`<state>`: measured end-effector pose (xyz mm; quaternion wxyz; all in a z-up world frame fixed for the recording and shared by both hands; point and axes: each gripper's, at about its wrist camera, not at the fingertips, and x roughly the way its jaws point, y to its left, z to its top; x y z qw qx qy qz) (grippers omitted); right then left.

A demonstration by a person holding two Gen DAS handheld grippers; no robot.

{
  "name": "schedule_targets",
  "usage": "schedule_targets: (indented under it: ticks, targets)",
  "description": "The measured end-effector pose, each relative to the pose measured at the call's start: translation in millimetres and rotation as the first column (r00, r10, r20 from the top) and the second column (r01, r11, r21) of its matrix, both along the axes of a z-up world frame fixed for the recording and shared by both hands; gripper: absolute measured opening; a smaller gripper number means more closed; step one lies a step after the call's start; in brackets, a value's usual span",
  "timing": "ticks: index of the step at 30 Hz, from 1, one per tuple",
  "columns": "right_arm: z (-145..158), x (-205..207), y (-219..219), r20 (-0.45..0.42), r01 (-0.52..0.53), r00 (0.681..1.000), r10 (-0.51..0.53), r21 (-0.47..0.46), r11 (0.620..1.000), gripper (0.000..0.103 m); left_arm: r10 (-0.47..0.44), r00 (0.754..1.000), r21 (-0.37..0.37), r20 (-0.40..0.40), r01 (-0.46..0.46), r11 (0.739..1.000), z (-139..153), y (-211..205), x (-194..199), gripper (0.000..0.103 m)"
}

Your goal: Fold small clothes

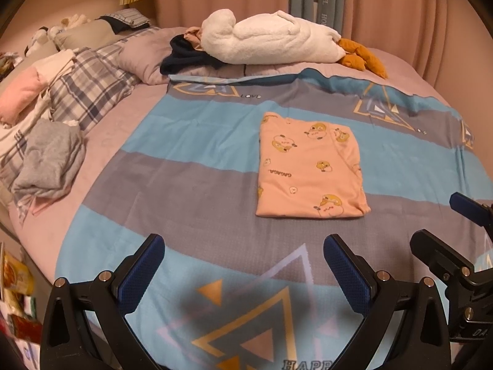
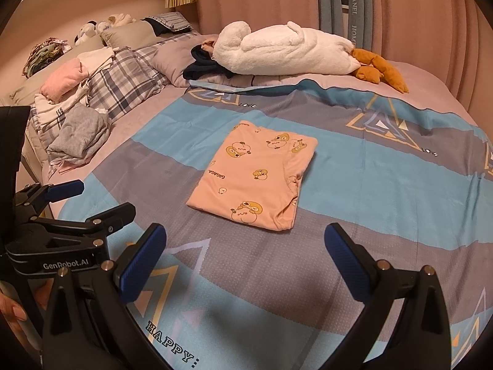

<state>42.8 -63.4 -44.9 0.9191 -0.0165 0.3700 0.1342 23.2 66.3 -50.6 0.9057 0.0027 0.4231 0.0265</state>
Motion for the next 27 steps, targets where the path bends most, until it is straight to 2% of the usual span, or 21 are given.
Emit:
schedule_targets:
  ticks: [27]
  targets:
    - [-5.1, 6.3, 1.2, -0.012, -0.004, 1.000, 0.004, -0.001, 1.000, 0.103, -0.009, 1.000, -0.006, -0.015, 0.009, 1.000, -5.1, 0.8, 3.4, 0.102]
